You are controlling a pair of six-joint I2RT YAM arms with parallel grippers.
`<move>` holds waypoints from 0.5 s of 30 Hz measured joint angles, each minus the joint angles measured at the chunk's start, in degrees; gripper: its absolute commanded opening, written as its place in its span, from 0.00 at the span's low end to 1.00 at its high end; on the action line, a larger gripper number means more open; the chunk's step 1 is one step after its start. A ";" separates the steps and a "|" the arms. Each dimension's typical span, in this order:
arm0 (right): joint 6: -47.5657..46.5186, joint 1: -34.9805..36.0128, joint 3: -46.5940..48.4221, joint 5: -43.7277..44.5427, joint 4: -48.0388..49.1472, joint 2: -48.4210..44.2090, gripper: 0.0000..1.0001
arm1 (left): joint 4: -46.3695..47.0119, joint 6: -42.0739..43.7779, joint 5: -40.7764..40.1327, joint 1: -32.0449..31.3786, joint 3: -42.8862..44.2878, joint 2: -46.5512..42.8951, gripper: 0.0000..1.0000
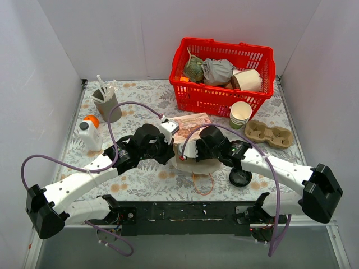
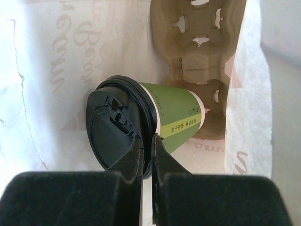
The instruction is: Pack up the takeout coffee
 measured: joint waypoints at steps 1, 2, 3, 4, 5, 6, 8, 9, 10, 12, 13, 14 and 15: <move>-1.16 0.04 0.00 -0.28 0.11 0.37 0.01 | 0.00 0.39 0.35 0.02 -0.09 0.00 0.00; -2.32 0.11 0.00 -0.63 0.26 0.72 0.01 | -0.04 0.70 0.59 0.04 -0.13 0.00 0.00; -3.39 0.11 0.02 -0.92 0.52 1.05 0.01 | -0.02 1.07 0.79 0.04 -0.22 -0.04 0.00; -4.52 0.09 0.02 -1.03 0.87 1.44 0.01 | -0.13 1.46 0.87 0.07 -0.31 -0.11 0.00; -5.77 0.07 0.02 -1.01 1.31 1.97 0.01 | -0.28 1.77 0.87 0.13 -0.35 -0.15 0.00; -6.71 0.11 0.07 -0.98 1.66 2.45 0.01 | -0.35 2.12 0.85 0.22 -0.37 -0.20 0.00; -8.96 0.13 0.66 -0.87 2.12 4.17 0.01 | -0.42 2.75 0.83 0.48 -0.42 -0.22 0.00; -9.64 0.17 0.92 -0.70 2.45 4.87 0.01 | -0.35 2.97 0.68 0.52 -0.42 -0.22 0.00; -10.36 0.22 1.18 -0.37 3.08 5.62 0.01 | -0.52 3.08 0.44 0.52 -0.42 -0.22 0.00; -11.58 0.22 1.29 0.39 4.94 6.32 0.01 | -0.63 3.23 0.07 0.68 -0.55 -0.22 0.00; -11.89 0.20 1.29 0.81 5.73 6.45 0.01 | -0.46 3.17 0.02 0.76 -0.79 -0.24 0.00; -12.09 0.20 1.29 1.20 6.38 6.49 0.01 | -0.17 3.08 0.04 0.79 -1.11 -0.28 0.00; -12.13 0.15 1.16 1.51 6.99 6.49 0.01 | -0.02 2.89 0.13 0.74 -1.38 -0.33 0.00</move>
